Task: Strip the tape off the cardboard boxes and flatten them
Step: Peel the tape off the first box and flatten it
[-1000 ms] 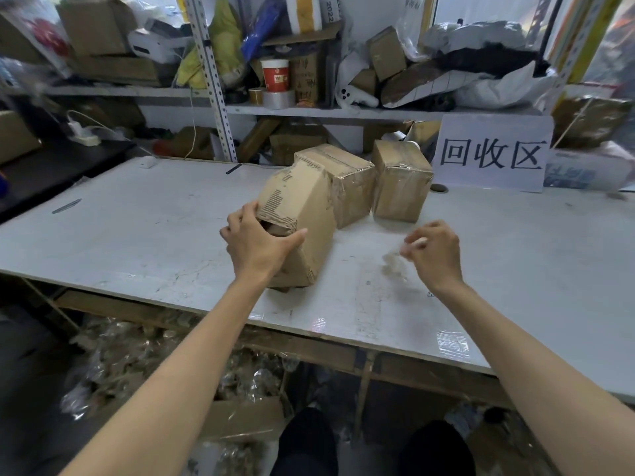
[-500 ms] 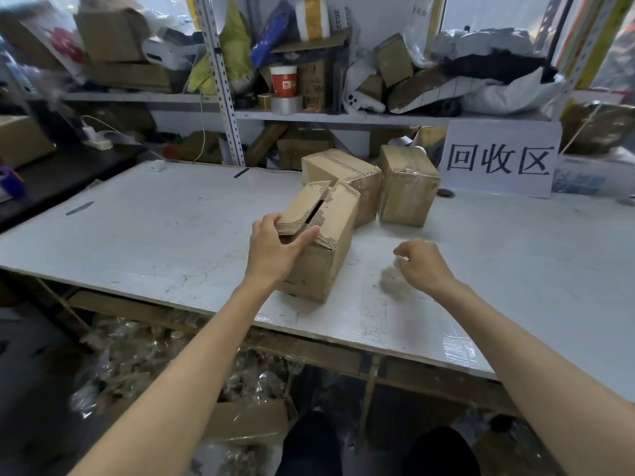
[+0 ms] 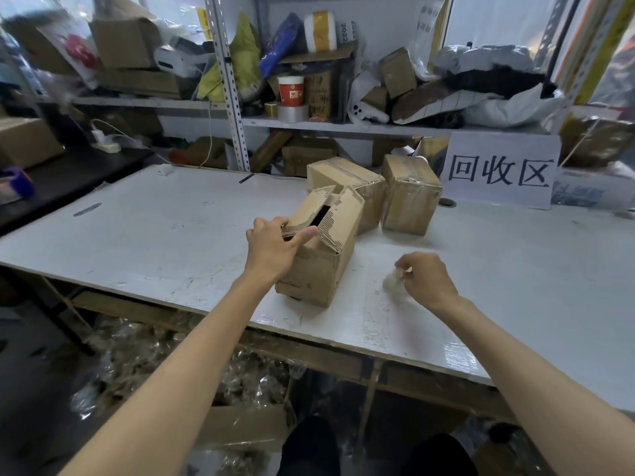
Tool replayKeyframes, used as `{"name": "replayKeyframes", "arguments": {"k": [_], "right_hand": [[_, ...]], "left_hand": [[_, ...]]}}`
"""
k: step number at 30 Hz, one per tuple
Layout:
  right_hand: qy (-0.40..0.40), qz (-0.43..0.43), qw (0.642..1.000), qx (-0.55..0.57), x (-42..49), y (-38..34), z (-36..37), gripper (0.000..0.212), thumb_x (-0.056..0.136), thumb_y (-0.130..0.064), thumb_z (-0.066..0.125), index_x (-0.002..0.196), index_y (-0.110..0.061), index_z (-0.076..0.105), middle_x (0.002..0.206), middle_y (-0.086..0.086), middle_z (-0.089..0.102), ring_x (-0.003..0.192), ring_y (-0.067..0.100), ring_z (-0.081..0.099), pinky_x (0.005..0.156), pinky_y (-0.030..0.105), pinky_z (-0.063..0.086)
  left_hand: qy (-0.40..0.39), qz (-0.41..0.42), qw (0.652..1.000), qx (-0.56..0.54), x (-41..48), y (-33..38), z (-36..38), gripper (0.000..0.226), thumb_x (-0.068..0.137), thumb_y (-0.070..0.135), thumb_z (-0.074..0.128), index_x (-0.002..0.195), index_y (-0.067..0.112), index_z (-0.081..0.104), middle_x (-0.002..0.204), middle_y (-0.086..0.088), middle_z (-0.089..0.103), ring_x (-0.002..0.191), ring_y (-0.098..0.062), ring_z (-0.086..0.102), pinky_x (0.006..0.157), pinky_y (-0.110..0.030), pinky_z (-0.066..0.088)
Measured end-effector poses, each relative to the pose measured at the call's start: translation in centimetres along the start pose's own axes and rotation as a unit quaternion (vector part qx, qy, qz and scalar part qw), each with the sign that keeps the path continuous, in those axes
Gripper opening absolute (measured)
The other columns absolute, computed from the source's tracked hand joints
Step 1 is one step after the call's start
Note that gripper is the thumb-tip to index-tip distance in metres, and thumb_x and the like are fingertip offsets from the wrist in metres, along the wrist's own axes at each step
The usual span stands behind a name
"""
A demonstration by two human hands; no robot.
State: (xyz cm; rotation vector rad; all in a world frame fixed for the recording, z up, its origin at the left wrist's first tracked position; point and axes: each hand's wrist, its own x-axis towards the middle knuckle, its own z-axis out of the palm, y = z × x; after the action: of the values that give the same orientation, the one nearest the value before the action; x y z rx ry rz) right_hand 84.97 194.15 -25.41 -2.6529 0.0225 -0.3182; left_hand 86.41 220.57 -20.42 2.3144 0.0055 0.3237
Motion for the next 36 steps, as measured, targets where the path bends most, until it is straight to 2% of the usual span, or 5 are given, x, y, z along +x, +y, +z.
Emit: {"name": "replayKeyframes", "arguments": {"k": [8,13,18,28,36], "right_hand": [[-0.009,0.048,0.999,-0.016,0.1,0.0,-2.2,0.025,0.082,-0.003,0.045,0.077,0.009,0.066,0.082,0.022,0.065,0.092,0.038,0.054,0.074,0.041,0.050],[0.110,0.076,0.988,0.082,0.0,0.5,-2.0,0.021,0.075,0.009,0.061,0.082,-0.004,0.076,0.087,0.013,0.072,0.085,0.029,0.066,0.078,0.032,0.052],[0.034,0.147,0.988,-0.013,-1.3,2.2,-1.4,0.022,0.066,-0.015,0.085,0.085,-0.018,0.075,0.090,0.005,0.071,0.092,0.024,0.065,0.082,0.032,0.048],[0.091,0.054,0.897,0.429,-0.2,-1.0,-4.0,0.013,0.077,-0.002,0.074,0.078,-0.014,0.072,0.075,0.009,0.069,0.075,0.025,0.070,0.060,0.027,0.058],[-0.044,-0.070,0.975,0.208,3.5,-6.6,-3.7,0.063,0.086,-0.039,0.067,0.142,-0.034,0.039,0.131,0.004,0.042,0.098,0.018,0.058,0.090,0.038,0.052]], "left_hand": [[0.021,-0.014,0.999,-0.041,-0.4,-0.1,0.1,0.064,0.087,0.059,0.060,0.127,0.009,0.061,0.120,-0.013,0.054,0.114,-0.029,0.052,0.092,-0.034,0.045],[0.012,-0.010,0.999,-0.036,-0.1,0.2,-0.5,0.059,0.088,0.058,0.061,0.121,0.009,0.064,0.120,-0.012,0.060,0.107,-0.025,0.057,0.088,-0.037,0.051],[0.013,-0.008,1.000,-0.028,-0.2,0.3,-0.4,0.059,0.089,0.057,0.060,0.122,0.008,0.064,0.120,-0.012,0.061,0.109,-0.026,0.057,0.091,-0.040,0.050],[0.034,-0.013,0.999,-0.006,-0.2,0.5,0.1,0.062,0.087,0.055,0.065,0.126,0.007,0.061,0.123,-0.013,0.059,0.111,-0.027,0.057,0.093,-0.039,0.049],[0.005,-0.058,0.990,0.126,-0.2,0.8,-0.4,0.060,0.092,0.064,0.046,0.132,0.020,0.055,0.127,-0.018,0.049,0.119,-0.039,0.047,0.089,-0.036,0.040]]}}
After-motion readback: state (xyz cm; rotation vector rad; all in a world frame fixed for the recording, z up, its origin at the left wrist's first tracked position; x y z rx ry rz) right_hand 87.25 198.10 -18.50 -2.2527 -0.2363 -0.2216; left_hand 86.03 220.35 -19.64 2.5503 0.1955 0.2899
